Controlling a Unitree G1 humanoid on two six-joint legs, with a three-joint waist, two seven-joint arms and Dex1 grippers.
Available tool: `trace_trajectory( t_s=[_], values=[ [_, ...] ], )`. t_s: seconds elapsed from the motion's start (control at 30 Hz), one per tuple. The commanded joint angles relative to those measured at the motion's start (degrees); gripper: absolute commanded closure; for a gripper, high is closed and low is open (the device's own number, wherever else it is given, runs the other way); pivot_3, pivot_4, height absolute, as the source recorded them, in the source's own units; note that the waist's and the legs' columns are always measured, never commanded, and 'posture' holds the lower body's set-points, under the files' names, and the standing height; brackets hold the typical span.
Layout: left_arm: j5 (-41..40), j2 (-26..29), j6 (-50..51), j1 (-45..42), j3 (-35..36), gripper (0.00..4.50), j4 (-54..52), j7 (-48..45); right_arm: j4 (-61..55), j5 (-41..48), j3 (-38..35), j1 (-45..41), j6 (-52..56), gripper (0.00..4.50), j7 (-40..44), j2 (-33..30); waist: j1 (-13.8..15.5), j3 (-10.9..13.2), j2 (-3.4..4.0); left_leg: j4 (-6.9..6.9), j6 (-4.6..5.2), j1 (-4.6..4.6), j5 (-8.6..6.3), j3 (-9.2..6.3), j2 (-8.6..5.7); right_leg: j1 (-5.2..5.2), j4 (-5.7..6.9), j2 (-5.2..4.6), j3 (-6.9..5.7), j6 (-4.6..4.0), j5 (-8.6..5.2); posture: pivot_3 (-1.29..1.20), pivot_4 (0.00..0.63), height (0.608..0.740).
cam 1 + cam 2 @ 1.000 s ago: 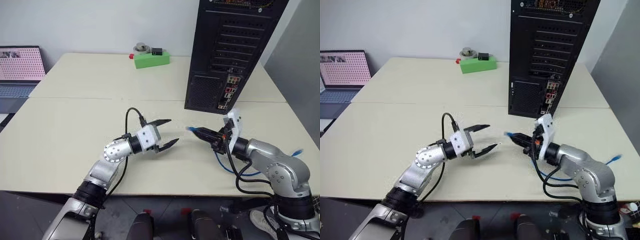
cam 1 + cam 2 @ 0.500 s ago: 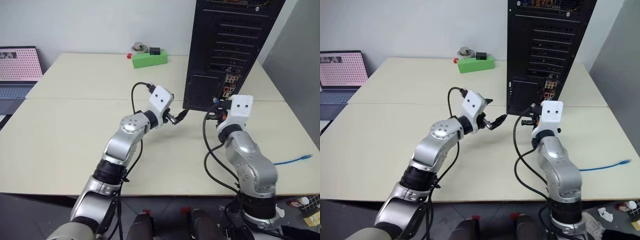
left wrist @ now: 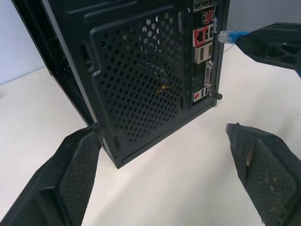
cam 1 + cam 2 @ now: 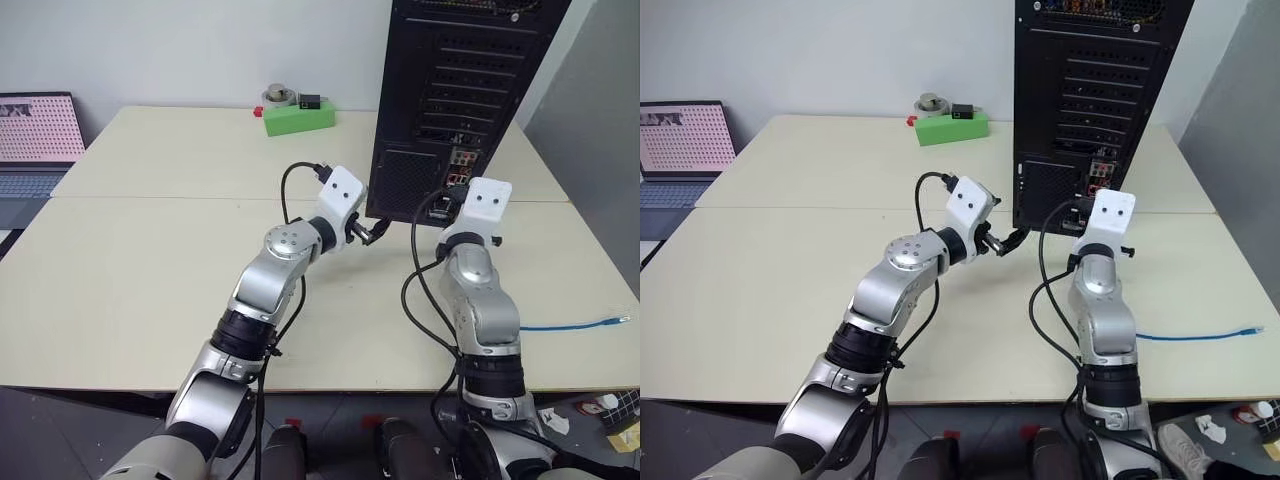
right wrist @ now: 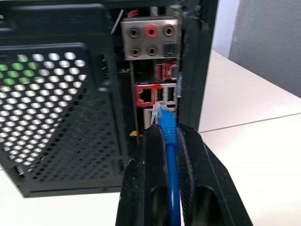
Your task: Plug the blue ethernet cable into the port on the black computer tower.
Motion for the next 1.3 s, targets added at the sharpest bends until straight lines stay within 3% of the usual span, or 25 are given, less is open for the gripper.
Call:
trace_trajectory(
  t_s=[0.03,0.67,1.3],
  values=[
    [0.4,-0.6,0.2,-1.6,1.2,0.1,-1.6,0.7,0.1,0.2,-0.3,-2.2,-1.8,4.49,1.6,0.1,0.0,0.0,0.0,0.0,0.0,0.0,0.0,0.0,0.0,0.0,0.0,0.0,0.0,0.0,0.0,0.0,0.15,0.74],
    [-1.0,-1.0,0.2,-2.5,4.2,0.1,-0.9,-1.1,8.1,-0.6,-2.7,-6.9,-5.9,4.49,2.3,-0.3,-0.1,0.0,0.0,-0.01,0.0,-0.01,0.0,0.01,0.0,-0.01,-0.01,0.0,0.01,-0.01,0.01,0.0,0.15,0.74],
    [0.0,-0.8,0.0,-2.0,4.2,0.1,-0.8,-1.3,8.2,-1.3,-3.2,-6.9,-5.9,4.49,1.1,-0.6,-0.1,0.0,0.0,0.0,0.0,-0.01,0.0,0.01,0.0,-0.01,-0.01,0.0,0.01,0.01,0.0,0.0,0.15,0.74]
  ],
)
